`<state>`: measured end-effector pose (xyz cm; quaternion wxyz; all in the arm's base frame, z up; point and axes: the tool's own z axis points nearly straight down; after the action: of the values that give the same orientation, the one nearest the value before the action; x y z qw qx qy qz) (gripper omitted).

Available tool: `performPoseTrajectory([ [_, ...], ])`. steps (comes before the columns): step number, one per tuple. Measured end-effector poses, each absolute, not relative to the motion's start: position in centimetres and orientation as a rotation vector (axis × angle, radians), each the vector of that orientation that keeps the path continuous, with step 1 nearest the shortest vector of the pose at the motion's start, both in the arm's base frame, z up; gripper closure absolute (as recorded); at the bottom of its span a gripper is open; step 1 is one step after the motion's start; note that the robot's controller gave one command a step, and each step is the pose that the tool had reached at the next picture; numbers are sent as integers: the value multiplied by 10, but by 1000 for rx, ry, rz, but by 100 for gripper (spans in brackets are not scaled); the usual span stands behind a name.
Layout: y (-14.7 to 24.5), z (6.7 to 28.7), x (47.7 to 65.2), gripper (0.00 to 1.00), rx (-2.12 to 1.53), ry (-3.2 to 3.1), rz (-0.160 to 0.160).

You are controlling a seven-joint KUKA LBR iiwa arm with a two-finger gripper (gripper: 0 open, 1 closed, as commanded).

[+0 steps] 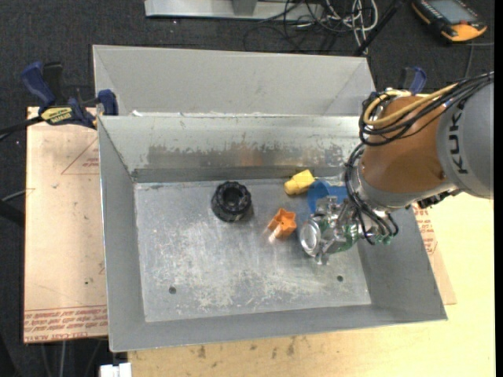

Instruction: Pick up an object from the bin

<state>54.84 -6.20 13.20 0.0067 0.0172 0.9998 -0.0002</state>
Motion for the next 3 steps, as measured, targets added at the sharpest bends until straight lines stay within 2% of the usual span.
performPoseTrajectory([
  [1, -59, 126, 541, 100, 68, 3147, 3],
  [2, -61, 182, 546, 100, 65, 3145, 2],
  [3, -73, 173, 548, 100, 88, 3122, -2],
])
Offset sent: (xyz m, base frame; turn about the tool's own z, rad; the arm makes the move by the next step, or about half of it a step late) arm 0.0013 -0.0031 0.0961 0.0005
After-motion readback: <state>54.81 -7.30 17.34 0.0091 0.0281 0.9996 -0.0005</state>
